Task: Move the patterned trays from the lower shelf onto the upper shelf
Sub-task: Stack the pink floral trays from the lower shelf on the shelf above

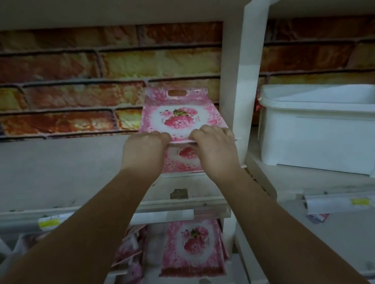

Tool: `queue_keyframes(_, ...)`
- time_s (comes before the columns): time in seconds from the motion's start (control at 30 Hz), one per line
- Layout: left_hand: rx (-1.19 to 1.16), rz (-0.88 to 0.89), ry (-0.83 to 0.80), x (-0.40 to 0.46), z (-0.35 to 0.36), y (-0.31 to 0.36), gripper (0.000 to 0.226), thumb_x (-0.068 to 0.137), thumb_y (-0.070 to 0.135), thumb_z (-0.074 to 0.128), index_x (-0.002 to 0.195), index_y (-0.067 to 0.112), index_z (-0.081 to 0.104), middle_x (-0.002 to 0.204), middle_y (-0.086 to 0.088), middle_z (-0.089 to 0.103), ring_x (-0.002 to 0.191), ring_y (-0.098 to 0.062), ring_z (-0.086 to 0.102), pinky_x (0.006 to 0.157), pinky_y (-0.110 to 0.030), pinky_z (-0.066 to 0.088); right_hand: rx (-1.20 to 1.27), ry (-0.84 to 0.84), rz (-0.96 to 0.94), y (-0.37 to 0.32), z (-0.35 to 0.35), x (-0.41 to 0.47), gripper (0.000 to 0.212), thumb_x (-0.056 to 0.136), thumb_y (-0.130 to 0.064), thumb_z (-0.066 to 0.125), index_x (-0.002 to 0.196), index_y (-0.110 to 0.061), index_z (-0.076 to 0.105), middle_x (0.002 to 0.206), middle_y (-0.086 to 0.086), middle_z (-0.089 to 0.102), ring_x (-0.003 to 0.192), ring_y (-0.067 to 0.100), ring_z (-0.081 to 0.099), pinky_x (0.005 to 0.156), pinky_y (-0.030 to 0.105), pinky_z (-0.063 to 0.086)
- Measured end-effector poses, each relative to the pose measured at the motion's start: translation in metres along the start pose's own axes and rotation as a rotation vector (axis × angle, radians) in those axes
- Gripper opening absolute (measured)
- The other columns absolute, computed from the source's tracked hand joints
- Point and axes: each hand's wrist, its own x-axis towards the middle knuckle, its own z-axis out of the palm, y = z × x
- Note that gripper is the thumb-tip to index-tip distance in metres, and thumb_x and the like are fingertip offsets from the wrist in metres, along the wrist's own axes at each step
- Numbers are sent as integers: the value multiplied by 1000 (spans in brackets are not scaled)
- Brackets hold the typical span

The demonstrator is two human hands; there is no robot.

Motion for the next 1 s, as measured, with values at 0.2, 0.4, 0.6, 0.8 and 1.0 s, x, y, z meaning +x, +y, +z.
queue_keyframes(0.2, -56, 52, -40, 1, 26, -1, 23, 80, 3, 56, 90, 22, 61, 75, 0, 63, 65, -25, 59, 56, -28, 33, -74, -45, 98, 2, 13, 0, 24, 79, -11, 71, 99, -24, 69, 86, -1, 61, 88, 25, 58, 77, 38, 35)
queue_keyframes(0.4, -103, 84, -83, -3, 51, 15, 32, 78, 2, 52, 99, 24, 62, 83, -1, 67, 73, -26, 63, 61, -29, 41, -68, -38, 100, 19, 27, -16, 20, 72, -13, 78, 86, -26, 72, 78, -3, 62, 75, 24, 60, 72, 35, 37)
queue_keyframes(0.6, -128, 148, -191, -9, 75, 23, 26, 87, 15, 52, 111, 24, 57, 100, 0, 66, 89, -23, 62, 70, -31, 40, -2, -180, 75, 30, 43, -25, 24, 87, -20, 59, 105, -33, 68, 95, -3, 67, 94, 24, 59, 86, 36, 36)
queue_keyframes(0.8, -182, 185, -129, -6, 82, 29, 37, 97, 47, 32, 113, 25, 56, 106, 1, 67, 98, -24, 59, 78, -37, 42, 45, -315, 62, 43, 45, -17, 24, 96, -35, 51, 117, -35, 62, 106, -3, 67, 103, 22, 55, 89, 35, 33)
queue_keyframes(1.0, -151, 205, -46, -10, 80, 32, 42, 96, 44, 29, 109, 21, 61, 110, -1, 66, 112, -27, 55, 90, -43, 40, 170, -440, 17, 52, 38, -15, 30, 97, -40, 51, 124, -33, 62, 115, -2, 67, 108, 20, 56, 97, 40, 40)
